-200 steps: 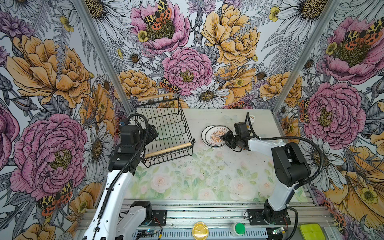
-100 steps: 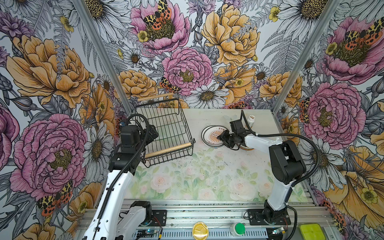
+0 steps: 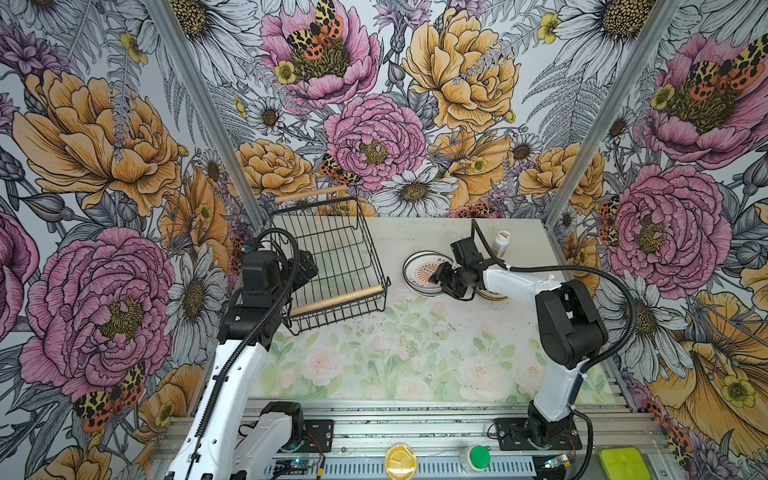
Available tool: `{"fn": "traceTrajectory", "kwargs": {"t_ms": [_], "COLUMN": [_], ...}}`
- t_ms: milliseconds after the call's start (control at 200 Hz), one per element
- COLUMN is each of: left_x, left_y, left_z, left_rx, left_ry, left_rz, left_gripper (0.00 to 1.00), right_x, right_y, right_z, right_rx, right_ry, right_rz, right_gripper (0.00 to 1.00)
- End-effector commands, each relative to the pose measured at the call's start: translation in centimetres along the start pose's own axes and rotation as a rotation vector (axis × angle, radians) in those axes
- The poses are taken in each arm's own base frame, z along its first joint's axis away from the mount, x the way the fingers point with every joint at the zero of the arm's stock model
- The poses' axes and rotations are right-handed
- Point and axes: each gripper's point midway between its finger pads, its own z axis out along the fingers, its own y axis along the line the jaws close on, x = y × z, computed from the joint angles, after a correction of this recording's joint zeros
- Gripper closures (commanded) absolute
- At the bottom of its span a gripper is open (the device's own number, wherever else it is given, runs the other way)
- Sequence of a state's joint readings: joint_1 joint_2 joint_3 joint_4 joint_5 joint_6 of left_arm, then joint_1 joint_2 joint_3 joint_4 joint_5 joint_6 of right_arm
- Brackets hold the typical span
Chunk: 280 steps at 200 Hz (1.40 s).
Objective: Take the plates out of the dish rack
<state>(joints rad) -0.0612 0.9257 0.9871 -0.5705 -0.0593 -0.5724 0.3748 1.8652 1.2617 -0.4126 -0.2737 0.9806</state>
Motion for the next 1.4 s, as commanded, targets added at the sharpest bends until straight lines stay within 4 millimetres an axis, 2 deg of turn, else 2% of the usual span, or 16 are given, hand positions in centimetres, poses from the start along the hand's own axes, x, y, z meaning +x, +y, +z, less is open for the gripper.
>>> {"fn": "traceTrajectory", "kwargs": {"t_ms": [0,100,295,756,1041,1196,1286,1316,1396], "left_x": [0.1,0.1,0.1,-0.1,0.0,-0.1,-0.3,-0.4,-0.8], "left_y": [-0.1,-0.1,0.0,0.1,0.2,0.4,0.4,0.4,0.3], "left_z": [0.2,0.2,-0.1,-0.4,-0.4,-0.3,-0.4,-0.4,-0.3], "left_rx": [0.022,0.025,0.028,0.032,0.031,0.02,0.018,0.016,0.014], "left_ry": [-0.001,0.0,-0.006,-0.012,-0.012,-0.014,-0.022,-0.025,-0.03], "left_rz": [0.017,0.014,0.013,0.01,0.011,0.019,0.021,0.023,0.032], "left_gripper": [0.01,0.01,0.01,0.01,0.01,0.01,0.01,0.01,0.01], "right_x": [-0.1,0.0,-0.1,-1.0,-1.0,-1.3,-1.9,-2.1,-2.5], "right_y": [-0.5,-0.8,-1.7,-1.0,-2.1,-1.9,-0.9,-0.5,0.3], "right_z": [0.1,0.2,-0.2,0.3,0.4,-1.0,-2.8,-3.4,-5.2], "right_rx": [0.053,0.069,0.129,0.161,0.246,0.267,0.256,0.249,0.233], "right_ry": [-0.01,-0.007,-0.014,-0.022,-0.016,-0.05,-0.094,-0.108,-0.151], "right_rz": [-0.036,-0.042,-0.069,-0.114,-0.163,-0.203,-0.229,-0.24,-0.257], "right_gripper": [0.38,0.34,0.32,0.29,0.27,0.19,0.1,0.02,0.01]}}
